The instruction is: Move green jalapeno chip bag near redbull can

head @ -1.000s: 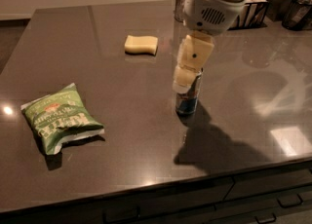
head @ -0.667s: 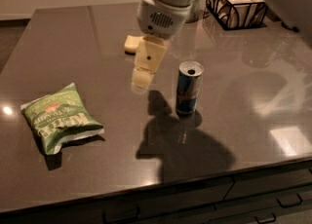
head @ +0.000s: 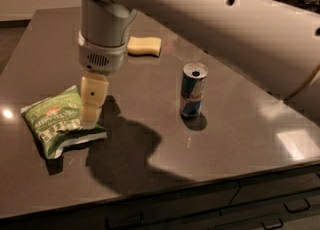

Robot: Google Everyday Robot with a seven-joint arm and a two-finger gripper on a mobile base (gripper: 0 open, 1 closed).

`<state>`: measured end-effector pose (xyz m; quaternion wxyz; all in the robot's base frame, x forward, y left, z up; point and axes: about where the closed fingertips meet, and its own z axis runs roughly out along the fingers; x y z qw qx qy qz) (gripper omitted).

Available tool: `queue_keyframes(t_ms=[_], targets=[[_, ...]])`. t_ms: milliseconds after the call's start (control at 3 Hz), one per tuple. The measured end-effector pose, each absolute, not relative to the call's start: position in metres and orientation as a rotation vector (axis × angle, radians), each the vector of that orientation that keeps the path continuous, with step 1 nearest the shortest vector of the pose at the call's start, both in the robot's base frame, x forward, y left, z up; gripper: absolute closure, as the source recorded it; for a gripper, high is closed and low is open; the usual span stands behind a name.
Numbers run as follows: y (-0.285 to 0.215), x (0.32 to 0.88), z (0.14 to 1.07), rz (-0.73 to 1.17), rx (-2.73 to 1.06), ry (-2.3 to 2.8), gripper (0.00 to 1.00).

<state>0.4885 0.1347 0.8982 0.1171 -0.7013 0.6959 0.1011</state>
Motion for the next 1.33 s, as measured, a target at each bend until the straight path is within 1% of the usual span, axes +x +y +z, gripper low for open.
queue_keyframes(t_ms=[333, 667, 1000, 1333], targets=[[0.158, 0.478, 0.869, 0.307, -2.114, 2.014, 0.0], [0.17, 0.471, 0.849, 0.306, -2.157, 2.006, 0.0], [0.178, 0.467, 0.839, 0.291, -2.186, 2.009, 0.2], [0.178, 0.469, 0.84, 0.273, -2.184, 2.019, 0.43]])
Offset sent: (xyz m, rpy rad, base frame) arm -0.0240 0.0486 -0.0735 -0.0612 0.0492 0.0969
